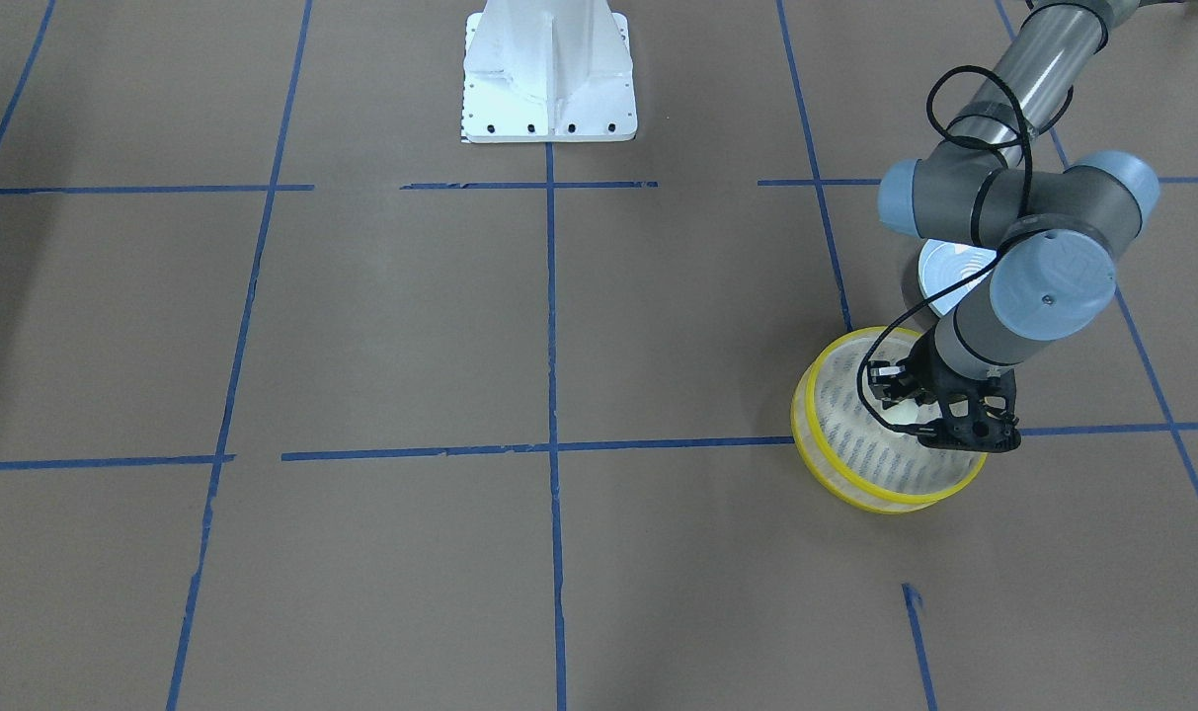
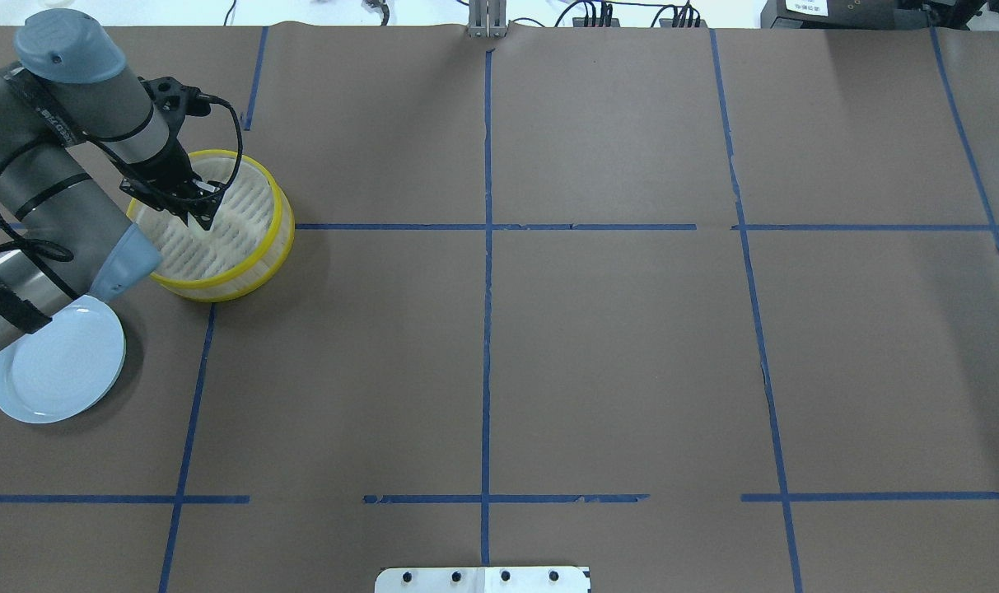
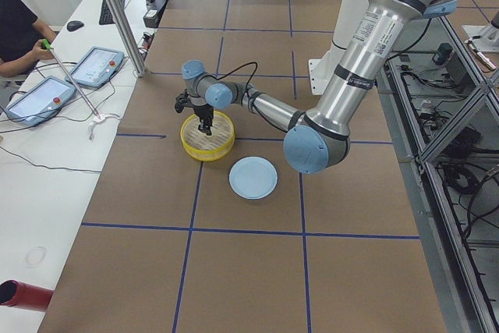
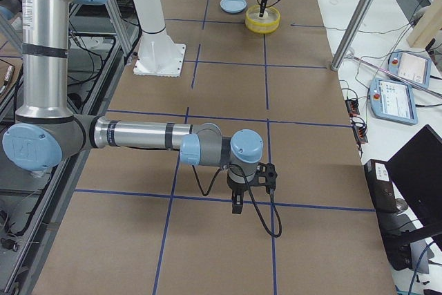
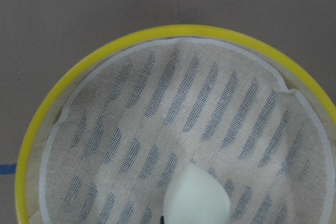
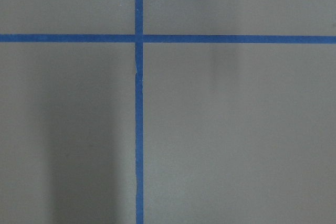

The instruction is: Place bun in steamer

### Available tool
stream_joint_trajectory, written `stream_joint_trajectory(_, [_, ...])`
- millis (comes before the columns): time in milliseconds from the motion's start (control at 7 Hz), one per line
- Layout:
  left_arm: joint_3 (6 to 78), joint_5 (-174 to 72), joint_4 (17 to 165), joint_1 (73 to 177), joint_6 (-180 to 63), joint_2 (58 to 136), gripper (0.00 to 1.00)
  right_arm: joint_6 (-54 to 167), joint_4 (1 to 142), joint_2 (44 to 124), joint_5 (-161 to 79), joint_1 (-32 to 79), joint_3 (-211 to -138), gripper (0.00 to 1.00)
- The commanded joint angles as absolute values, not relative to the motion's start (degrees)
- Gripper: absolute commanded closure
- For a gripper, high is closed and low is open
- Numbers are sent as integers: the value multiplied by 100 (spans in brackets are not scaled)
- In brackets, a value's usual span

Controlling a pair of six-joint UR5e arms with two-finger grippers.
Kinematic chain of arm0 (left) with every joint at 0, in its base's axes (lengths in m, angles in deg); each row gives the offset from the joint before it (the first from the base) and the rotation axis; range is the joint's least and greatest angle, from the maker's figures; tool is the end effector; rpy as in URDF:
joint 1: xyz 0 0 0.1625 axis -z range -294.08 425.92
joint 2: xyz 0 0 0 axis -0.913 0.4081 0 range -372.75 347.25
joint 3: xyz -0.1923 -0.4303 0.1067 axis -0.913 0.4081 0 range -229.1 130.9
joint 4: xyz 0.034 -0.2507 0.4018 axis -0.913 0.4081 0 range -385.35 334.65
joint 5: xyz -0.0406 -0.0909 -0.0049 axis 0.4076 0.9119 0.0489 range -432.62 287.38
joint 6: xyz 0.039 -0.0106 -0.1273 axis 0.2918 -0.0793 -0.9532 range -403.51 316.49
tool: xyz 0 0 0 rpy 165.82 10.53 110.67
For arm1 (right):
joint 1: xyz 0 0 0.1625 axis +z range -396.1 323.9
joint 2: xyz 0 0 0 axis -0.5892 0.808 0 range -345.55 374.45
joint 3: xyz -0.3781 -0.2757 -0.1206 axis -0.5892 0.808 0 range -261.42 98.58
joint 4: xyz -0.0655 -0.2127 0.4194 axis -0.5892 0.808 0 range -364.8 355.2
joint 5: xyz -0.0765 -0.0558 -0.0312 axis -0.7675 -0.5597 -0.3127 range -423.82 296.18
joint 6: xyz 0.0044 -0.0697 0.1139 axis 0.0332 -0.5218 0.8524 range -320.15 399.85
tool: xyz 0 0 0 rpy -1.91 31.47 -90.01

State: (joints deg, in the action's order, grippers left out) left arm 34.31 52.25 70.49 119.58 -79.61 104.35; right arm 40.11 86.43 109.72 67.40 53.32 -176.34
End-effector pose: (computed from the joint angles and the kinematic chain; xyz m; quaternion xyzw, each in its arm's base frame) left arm 0.4191 -0.6662 0.4870 0.0031 0.3638 0.0701 0.9288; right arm 0.0400 -0.5087 0.7497 -0.0156 -0.3519 0.0023 0.9359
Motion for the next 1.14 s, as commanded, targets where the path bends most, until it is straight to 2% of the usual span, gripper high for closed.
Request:
stream_joint_trajectory(0, [3440, 5219, 7063, 11953, -7954, 10440, 0, 4011, 8643, 10972, 6740, 5337, -17634, 0])
stream_joint_trajectory(286, [3544, 5158, 7228, 11970, -7893, 10371, 0, 4011, 8643, 10972, 6740, 5328, -17634, 0])
stream_joint_trajectory(429, [4050, 5079, 7239, 12040, -7893, 10257, 0, 4011, 8643, 10972, 6740, 5337, -17634, 0])
stream_joint_trajectory(1000, [5486, 5270, 6933, 13881, -6584, 9310, 0, 4011, 8643, 10972, 6740, 5328, -17634, 0])
